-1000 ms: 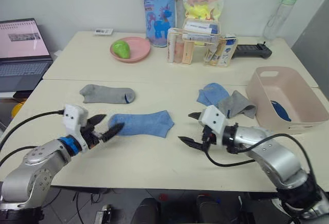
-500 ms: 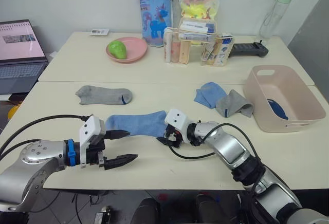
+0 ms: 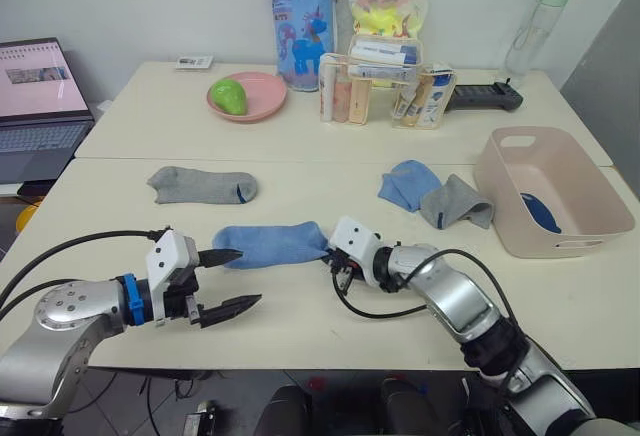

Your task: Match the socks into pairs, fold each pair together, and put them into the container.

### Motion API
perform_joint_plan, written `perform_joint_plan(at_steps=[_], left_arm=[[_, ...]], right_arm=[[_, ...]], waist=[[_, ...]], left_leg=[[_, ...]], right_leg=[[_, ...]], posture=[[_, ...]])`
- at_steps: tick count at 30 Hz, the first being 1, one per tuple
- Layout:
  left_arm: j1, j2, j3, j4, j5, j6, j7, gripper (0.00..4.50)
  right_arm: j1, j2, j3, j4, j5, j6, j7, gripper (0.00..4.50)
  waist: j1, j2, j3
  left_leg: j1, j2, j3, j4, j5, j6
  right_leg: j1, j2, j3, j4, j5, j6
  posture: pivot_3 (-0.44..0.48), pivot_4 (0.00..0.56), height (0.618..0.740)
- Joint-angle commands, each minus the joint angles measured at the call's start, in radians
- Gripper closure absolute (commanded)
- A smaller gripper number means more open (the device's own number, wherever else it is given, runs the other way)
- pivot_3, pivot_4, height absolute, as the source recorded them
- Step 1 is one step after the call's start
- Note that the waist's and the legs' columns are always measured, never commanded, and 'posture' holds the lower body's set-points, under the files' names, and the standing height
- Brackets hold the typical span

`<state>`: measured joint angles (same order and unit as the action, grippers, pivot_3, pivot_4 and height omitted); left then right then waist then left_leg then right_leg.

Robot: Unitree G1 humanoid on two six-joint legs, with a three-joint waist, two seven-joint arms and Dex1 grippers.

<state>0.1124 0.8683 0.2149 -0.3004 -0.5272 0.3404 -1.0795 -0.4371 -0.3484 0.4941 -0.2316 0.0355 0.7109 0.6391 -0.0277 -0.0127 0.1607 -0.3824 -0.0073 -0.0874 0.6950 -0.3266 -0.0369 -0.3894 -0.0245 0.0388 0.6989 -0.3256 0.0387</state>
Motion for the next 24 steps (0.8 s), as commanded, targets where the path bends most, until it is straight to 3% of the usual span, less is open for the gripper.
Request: perform_joint_plan(at_steps=[1, 7, 11, 15, 18, 21, 24], left_arm=[[-0.021, -0.008, -0.018, -0.005, 0.02, -0.018, 0.003, 0.0], [-0.098, -0.04, -0.12, 0.026, 0.104, -0.031, 0.024, 0.0], [-0.176, -0.078, -0.199, 0.068, 0.176, -0.105, 0.021, 0.0], [-0.207, -0.068, -0.262, 0.139, 0.276, -0.261, -0.026, 0.0], [-0.233, -0.079, -0.287, 0.186, 0.312, -0.344, -0.042, 0.0], [-0.286, -0.099, -0.334, 0.261, 0.385, -0.473, -0.041, 0.0], [-0.351, -0.13, -0.374, 0.325, 0.436, -0.557, -0.035, 0.38]], right_arm=[[0.067, -0.132, -0.091, -0.179, 0.031, 0.067, 0.052, 4.45], [0.155, -0.33, -0.194, -0.313, 0.075, 0.099, 0.121, 4.45], [0.144, -0.325, -0.204, -0.318, 0.094, 0.139, 0.102, 4.45], [0.146, -0.355, -0.237, -0.367, 0.107, 0.164, 0.105, 3.47], [0.172, -0.392, -0.295, -0.435, 0.15, 0.163, 0.13, 2.38], [0.229, -0.471, -0.336, -0.481, 0.133, 0.046, 0.166, 1.27], [0.252, -0.568, -0.286, -0.433, 0.005, -0.129, 0.158, 1.22]], waist=[[0.004, 0.001, 0.0], [-0.003, 0.001, 0.001], [-0.007, 0.001, 0.001], [-0.004, 0.001, 0.001], [-0.002, 0.002, 0.001], [0.005, 0.002, 0.001], [0.004, 0.001, 0.001]], left_leg=[[0.0, -0.001, 0.0, 0.0, 0.0, 0.0], [0.0, 0.0, 0.0, 0.0, 0.0, 0.0], [0.0, 0.001, 0.0, 0.0, 0.0, 0.0], [0.0, 0.001, 0.0, 0.0, 0.0, 0.0], [-0.001, 0.0, 0.0, 0.0, 0.0, 0.0], [-0.001, 0.0, -0.001, 0.0, 0.0, 0.0], [-0.001, -0.001, 0.001, 0.001, 0.0, 0.0]], right_leg=[[0.0, -0.001, 0.0, -0.001, 0.0, 0.0], [0.001, 0.0, -0.001, 0.0, 0.0, 0.0], [0.001, 0.001, 0.0, 0.001, 0.0, 0.0], [0.0, 0.001, 0.0, 0.001, 0.0, 0.0], [0.0, 0.001, 0.0, 0.0, 0.0, 0.0], [0.001, 0.001, -0.001, -0.001, 0.0, 0.0], [0.001, 0.0, -0.001, -0.001, 0.0, 0.0]], posture=[[0.0, 0.15, 0.703], [0.0, 0.15, 0.703], [0.0, 0.15, 0.703], [0.0, 0.15, 0.703], [0.0, 0.15, 0.703], [0.0, 0.15, 0.703], [0.0, 0.15, 0.703]])
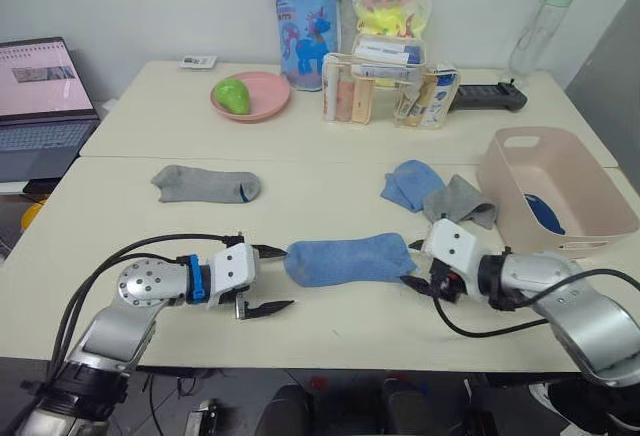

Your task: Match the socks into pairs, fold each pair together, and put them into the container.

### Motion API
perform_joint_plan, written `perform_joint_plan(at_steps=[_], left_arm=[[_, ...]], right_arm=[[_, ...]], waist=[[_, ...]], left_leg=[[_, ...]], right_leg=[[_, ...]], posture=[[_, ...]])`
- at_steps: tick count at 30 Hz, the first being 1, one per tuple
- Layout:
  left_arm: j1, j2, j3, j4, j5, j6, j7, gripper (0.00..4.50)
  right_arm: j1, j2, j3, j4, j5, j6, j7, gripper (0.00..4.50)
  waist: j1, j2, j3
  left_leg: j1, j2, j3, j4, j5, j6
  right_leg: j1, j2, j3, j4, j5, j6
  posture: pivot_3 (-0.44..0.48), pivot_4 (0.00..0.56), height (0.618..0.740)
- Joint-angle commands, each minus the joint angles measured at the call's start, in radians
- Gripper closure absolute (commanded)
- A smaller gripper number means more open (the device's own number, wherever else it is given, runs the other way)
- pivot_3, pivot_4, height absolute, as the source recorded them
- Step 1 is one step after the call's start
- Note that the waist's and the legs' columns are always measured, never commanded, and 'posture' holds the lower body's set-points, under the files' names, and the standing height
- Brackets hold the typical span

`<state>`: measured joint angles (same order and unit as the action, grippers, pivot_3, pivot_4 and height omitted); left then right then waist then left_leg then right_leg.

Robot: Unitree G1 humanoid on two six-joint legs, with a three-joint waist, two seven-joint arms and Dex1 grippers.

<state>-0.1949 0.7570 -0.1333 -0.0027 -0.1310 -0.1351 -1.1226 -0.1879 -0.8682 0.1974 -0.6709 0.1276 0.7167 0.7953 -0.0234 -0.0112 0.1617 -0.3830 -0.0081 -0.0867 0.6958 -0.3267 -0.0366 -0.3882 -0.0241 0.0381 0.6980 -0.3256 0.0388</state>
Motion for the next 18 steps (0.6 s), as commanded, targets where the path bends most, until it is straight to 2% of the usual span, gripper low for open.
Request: perform_joint_plan(at_steps=[1, 7, 13, 18], left_arm=[[-0.063, -0.03, -0.038, 0.047, 0.055, -0.103, 0.011, 0.56], [-0.137, -0.071, -0.082, 0.155, 0.127, -0.192, 0.031, 2.4], [-0.136, -0.067, -0.1, 0.169, 0.124, -0.215, 0.007, 4.36], [-0.121, -0.064, -0.075, 0.141, 0.048, -0.184, -0.032, 4.47]], right_arm=[[0.007, -0.068, 0.026, 0.026, -0.115, -0.184, 0.006, 1.22], [-0.003, -0.096, 0.131, 0.177, -0.307, -0.491, -0.007, 1.22], [-0.053, 0.003, 0.181, 0.33, -0.399, -0.669, -0.039, 1.22], [-0.045, 0.062, 0.165, 0.348, -0.386, -0.688, -0.017, 1.22]], waist=[[-0.002, 0.0, 0.0], [-0.01, -0.001, 0.0], [-0.01, -0.001, 0.0], [-0.009, -0.001, -0.001]], left_leg=[[0.0, 0.0, 0.001, 0.0, 0.0, 0.0], [0.001, 0.001, 0.003, 0.0, 0.0, 0.0], [0.002, 0.001, 0.005, 0.001, 0.0, 0.0], [0.002, 0.001, 0.004, 0.001, 0.0, 0.0]], right_leg=[[0.0, 0.0, 0.0, 0.0, 0.0, 0.0], [-0.001, 0.001, 0.0, 0.002, 0.0, 0.0], [-0.001, 0.001, 0.001, 0.003, 0.0, 0.0], [-0.001, 0.001, 0.001, 0.003, 0.0, 0.0]], posture=[[0.0, 0.15, 0.703], [0.0, 0.15, 0.703], [0.0, 0.15, 0.703], [0.0, 0.15, 0.703]])
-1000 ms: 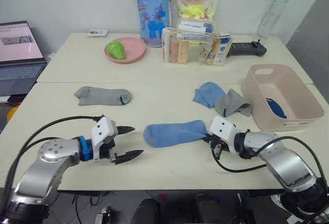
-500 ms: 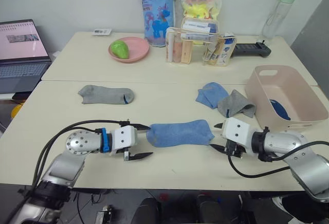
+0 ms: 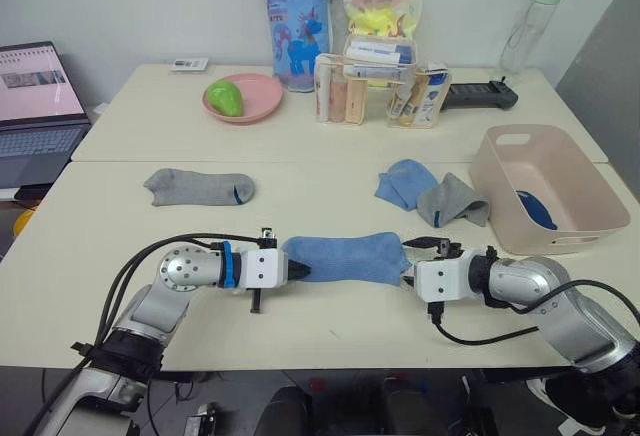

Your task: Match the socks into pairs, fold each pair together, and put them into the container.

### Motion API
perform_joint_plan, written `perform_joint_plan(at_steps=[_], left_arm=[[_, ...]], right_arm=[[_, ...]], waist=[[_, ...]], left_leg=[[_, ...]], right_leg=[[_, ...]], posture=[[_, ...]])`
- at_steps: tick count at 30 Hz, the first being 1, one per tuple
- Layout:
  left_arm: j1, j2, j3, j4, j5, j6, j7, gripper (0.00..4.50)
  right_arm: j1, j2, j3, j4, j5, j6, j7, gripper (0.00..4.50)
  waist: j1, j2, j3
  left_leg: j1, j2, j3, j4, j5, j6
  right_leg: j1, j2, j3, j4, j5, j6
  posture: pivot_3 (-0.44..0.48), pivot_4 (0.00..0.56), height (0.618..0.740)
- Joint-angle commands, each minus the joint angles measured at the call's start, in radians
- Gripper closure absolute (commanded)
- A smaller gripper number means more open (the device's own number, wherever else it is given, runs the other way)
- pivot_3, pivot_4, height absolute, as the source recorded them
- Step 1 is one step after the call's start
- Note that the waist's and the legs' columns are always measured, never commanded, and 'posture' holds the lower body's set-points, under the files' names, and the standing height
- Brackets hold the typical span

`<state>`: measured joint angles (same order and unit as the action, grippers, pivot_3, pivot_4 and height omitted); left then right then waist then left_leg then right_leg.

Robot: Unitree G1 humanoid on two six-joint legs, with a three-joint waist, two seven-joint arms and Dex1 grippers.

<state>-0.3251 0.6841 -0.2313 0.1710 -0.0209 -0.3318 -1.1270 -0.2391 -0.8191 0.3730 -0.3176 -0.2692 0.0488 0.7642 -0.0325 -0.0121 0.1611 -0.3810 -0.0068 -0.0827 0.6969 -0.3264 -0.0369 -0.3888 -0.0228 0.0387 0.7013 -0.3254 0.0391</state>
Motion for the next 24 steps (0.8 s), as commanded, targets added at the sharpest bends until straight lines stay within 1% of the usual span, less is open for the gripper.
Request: perform_joint_plan(at_steps=[1, 3, 4, 6, 10, 11, 12, 13, 15, 18, 22, 24], left_arm=[[0.015, 0.017, 0.028, -0.042, -0.094, 0.04, -0.055, 4.47], [0.016, 0.025, 0.048, -0.062, -0.159, 0.111, -0.085, 4.5], [0.01, 0.03, 0.053, -0.065, -0.167, 0.126, -0.091, 4.31], [-0.004, 0.05, 0.054, -0.053, -0.167, 0.122, -0.114, 3.92], [-0.019, 0.074, 0.054, -0.042, -0.179, 0.111, -0.174, 2.7], [-0.02, 0.082, 0.046, -0.042, -0.172, 0.092, -0.195, 2.41], [-0.021, 0.088, 0.04, -0.041, -0.165, 0.079, -0.21, 2.07], [-0.025, 0.09, 0.029, -0.028, -0.137, 0.046, -0.211, 1.85], [-0.034, 0.07, 0.018, 0.012, -0.086, -0.023, -0.184, 1.85], [-0.033, 0.047, 0.007, 0.031, -0.067, -0.058, -0.168, 1.85], [-0.04, 0.019, -0.027, 0.085, 0.023, -0.159, -0.112, 1.85], [-0.053, 0.009, -0.035, 0.122, 0.044, -0.187, -0.097, 2.25]], right_arm=[[0.009, 0.021, -0.017, -0.006, 0.019, -0.019, 0.019, 1.22], [0.012, 0.031, -0.025, -0.008, 0.025, -0.024, 0.023, 1.6], [0.013, 0.035, -0.029, -0.01, 0.03, -0.025, 0.027, 1.83], [0.017, 0.038, -0.037, -0.014, 0.036, -0.026, 0.037, 2.5], [0.023, 0.043, -0.053, -0.018, 0.046, -0.024, 0.051, 3.9], [0.024, 0.046, -0.056, -0.02, 0.051, -0.02, 0.055, 4.31], [0.025, 0.048, -0.059, -0.02, 0.054, -0.017, 0.059, 4.5], [0.026, 0.052, -0.061, -0.022, 0.059, -0.008, 0.064, 4.5], [0.03, 0.058, -0.063, -0.027, 0.062, 0.004, 0.069, 4.5], [0.039, 0.067, -0.07, -0.043, 0.076, 0.036, 0.079, 4.5], [0.049, 0.069, -0.078, -0.068, 0.093, 0.064, 0.093, 4.5], [0.05, 0.073, -0.082, -0.072, 0.099, 0.071, 0.094, 4.5]], waist=[[0.0, 0.0, 0.0], [0.0, 0.0, 0.0], [0.001, 0.0, 0.0], [0.001, 0.0, 0.0], [0.001, 0.0, 0.0], [0.001, 0.0, 0.0], [0.001, 0.0, 0.0], [0.001, 0.0, 0.0], [0.001, 0.0, 0.0], [0.001, 0.0, 0.0], [0.002, 0.001, 0.0], [0.004, 0.001, -0.001]], left_leg=[[0.0, 0.0, 0.0, 0.0, 0.0, 0.0], [0.0, 0.0, 0.0, 0.0, 0.0, 0.0], [0.0, 0.0, 0.0, 0.0, 0.0, 0.0], [0.0, 0.0, -0.001, 0.0, 0.0, 0.0], [0.0, 0.0, 0.0, 0.0, 0.0, 0.0], [0.0, 0.0, 0.0, 0.0, 0.0, 0.0], [0.0, 0.0, 0.0, 0.0, 0.0, 0.0], [0.0, 0.0, 0.0, 0.0, 0.0, 0.0], [0.0, 0.0, 0.0, 0.0, 0.0, 0.0], [0.0, 0.0, 0.0, 0.0, 0.0, 0.0], [0.0, -0.001, 0.0, 0.0, 0.0, 0.0], [0.001, -0.001, 0.0, 0.001, 0.0, 0.0]], right_leg=[[0.0, 0.0, 0.0, 0.0, 0.0, 0.0], [0.0, 0.0, 0.0, 0.0, 0.0, 0.0], [0.0, 0.0, 0.0, 0.0, 0.0, 0.0], [0.0, 0.0, 0.0, 0.001, 0.0, 0.0], [0.0, 0.0, 0.0, 0.001, 0.0, 0.0], [0.0, 0.0, 0.0, 0.001, 0.0, 0.0], [0.0, 0.0, 0.0, 0.001, 0.0, 0.0], [0.0, 0.0, 0.0, 0.001, 0.0, 0.0], [0.0, 0.0, 0.0, 0.001, 0.0, 0.0], [0.0, 0.0, 0.0, 0.001, 0.0, 0.0], [0.0, 0.0, 0.0, 0.001, 0.0, 0.0], [0.0, 0.0, 0.0, 0.001, 0.0, 0.0]], posture=[[0.0, 0.15, 0.703], [0.0, 0.15, 0.703], [0.0, 0.15, 0.703], [0.0, 0.15, 0.703], [0.0, 0.15, 0.703], [0.0, 0.15, 0.703], [0.0, 0.15, 0.703], [0.0, 0.15, 0.703], [0.0, 0.15, 0.703], [0.0, 0.15, 0.703], [0.0, 0.15, 0.703], [0.0, 0.15, 0.703]])
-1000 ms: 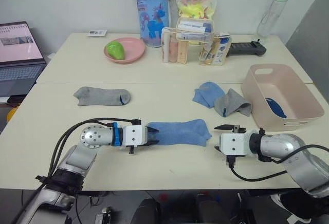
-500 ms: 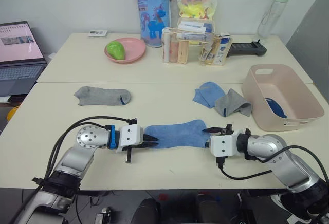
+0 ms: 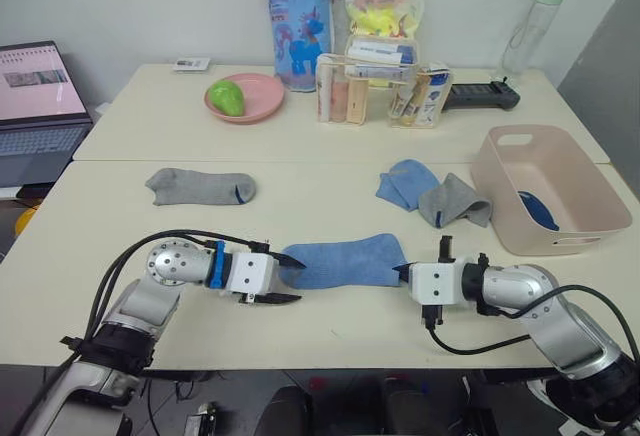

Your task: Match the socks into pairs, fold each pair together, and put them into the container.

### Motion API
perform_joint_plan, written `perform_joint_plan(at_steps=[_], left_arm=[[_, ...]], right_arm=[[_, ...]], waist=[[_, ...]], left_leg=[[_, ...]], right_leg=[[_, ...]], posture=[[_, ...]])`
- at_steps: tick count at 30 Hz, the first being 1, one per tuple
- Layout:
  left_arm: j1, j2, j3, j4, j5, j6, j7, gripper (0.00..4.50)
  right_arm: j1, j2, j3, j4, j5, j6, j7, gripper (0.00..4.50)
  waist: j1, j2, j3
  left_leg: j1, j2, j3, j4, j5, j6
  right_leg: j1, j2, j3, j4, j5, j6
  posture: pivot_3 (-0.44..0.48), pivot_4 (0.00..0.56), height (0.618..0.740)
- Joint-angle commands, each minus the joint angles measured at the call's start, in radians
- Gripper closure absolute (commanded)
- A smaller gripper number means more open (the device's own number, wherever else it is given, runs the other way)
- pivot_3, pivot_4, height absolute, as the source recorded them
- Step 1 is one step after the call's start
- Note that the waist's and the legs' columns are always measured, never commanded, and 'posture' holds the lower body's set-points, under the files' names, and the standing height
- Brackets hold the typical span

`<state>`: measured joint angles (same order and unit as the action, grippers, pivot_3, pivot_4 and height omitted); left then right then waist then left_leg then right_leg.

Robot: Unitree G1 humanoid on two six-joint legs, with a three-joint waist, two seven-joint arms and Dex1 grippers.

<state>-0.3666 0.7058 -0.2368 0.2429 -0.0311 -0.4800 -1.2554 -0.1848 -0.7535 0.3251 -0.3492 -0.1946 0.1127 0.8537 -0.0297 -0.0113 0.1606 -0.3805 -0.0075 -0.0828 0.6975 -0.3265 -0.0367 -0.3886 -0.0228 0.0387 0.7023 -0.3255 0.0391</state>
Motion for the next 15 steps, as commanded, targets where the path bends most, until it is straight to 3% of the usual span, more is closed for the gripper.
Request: perform_joint_plan(at_steps=[1, 8, 15], left_arm=[[-0.016, -0.01, -0.034, 0.065, 0.062, -0.052, 0.03, 2.47], [-0.023, 0.021, -0.044, 0.056, 0.002, -0.005, -0.038, 4.48], [-0.015, 0.023, -0.013, -0.049, -0.123, 0.262, -0.085, 4.48]], right_arm=[[-0.003, 0.009, -0.037, -0.043, 0.033, 0.015, 0.008, 4.5], [0.013, 0.025, -0.076, -0.08, 0.114, 0.102, 0.032, 4.5], [0.015, 0.042, -0.093, -0.14, 0.2, 0.215, 0.049, 4.5]], waist=[[0.002, 0.0, 0.0], [0.001, 0.0, 0.0], [-0.002, 0.0, 0.0]], left_leg=[[0.0, 0.0, 0.0, 0.0, 0.0, 0.0], [0.001, 0.0, 0.0, 0.001, 0.0, 0.0], [0.001, 0.0, 0.0, 0.001, 0.0, 0.0]], right_leg=[[0.0, 0.0, 0.0, 0.0, 0.0, 0.0], [0.0, 0.0, 0.0, 0.002, 0.0, 0.0], [0.0, 0.0, 0.0, 0.003, 0.0, 0.0]], posture=[[0.0, 0.15, 0.703], [0.0, 0.15, 0.703], [0.0, 0.15, 0.703]])
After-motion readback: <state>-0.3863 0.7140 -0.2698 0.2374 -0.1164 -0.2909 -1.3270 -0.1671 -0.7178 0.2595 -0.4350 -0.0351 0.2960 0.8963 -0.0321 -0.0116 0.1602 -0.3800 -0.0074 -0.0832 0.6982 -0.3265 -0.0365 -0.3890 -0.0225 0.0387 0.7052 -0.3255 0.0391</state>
